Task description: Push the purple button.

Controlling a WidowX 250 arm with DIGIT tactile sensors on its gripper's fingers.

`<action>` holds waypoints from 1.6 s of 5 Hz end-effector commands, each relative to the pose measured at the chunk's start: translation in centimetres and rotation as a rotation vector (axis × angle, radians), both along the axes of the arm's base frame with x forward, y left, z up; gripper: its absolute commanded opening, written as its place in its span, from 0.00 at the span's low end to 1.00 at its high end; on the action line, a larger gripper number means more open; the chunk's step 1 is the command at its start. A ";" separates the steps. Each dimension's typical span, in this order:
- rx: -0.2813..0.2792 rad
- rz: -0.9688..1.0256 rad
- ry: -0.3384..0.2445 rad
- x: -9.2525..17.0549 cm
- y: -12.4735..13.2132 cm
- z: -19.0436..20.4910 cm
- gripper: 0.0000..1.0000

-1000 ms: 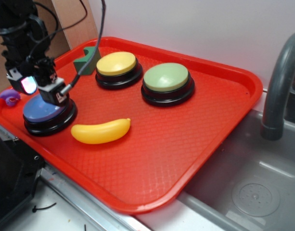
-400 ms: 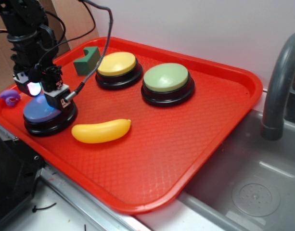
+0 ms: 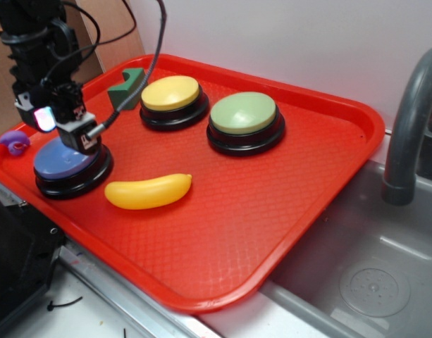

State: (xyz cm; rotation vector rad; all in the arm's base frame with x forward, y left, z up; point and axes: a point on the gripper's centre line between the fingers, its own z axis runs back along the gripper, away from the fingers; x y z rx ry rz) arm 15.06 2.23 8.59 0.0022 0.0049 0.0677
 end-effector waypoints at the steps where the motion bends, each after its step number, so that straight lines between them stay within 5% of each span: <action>1: 0.024 -0.057 -0.038 1.7 -1.7 4.0 1.00; 6: 0.095 -0.122 -0.070 1.4 -3.3 8.8 1.00; 8: 0.069 -0.139 -0.051 1.4 -3.1 8.8 1.00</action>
